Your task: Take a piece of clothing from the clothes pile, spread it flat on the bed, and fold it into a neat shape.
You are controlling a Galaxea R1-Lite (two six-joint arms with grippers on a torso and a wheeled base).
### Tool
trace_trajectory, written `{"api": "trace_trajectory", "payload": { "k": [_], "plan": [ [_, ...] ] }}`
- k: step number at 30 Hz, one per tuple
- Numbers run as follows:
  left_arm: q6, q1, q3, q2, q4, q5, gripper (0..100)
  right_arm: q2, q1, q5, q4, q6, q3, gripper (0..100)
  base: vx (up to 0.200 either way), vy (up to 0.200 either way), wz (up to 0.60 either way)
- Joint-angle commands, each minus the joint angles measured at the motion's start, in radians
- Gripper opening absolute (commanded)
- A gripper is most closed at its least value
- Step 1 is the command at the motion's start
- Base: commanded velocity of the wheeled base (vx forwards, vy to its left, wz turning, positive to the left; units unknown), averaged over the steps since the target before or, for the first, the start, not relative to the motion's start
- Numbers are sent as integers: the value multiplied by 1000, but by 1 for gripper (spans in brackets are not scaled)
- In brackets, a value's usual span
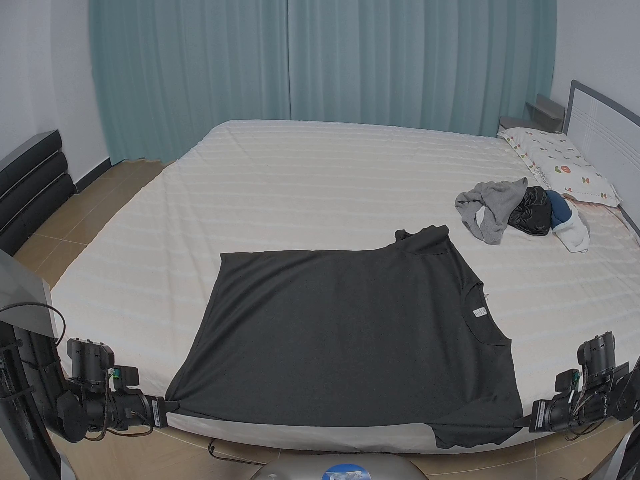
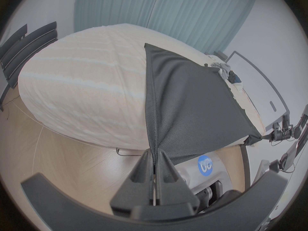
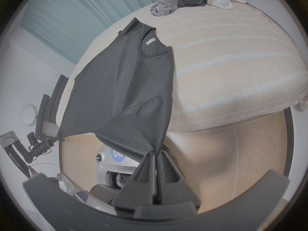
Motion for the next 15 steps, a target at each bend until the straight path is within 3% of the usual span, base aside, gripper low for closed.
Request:
{"api": "trace_trajectory", "payload": {
  "k": [1,15],
  "plan": [
    [35,5,12,-55,58,0,0,-30,1,-20,25,-19,17,0,0,0,0],
    [113,25,12,-114,176,0,0,-164,3,-38,215,-103,14,0,0,0,0]
  ]
}}
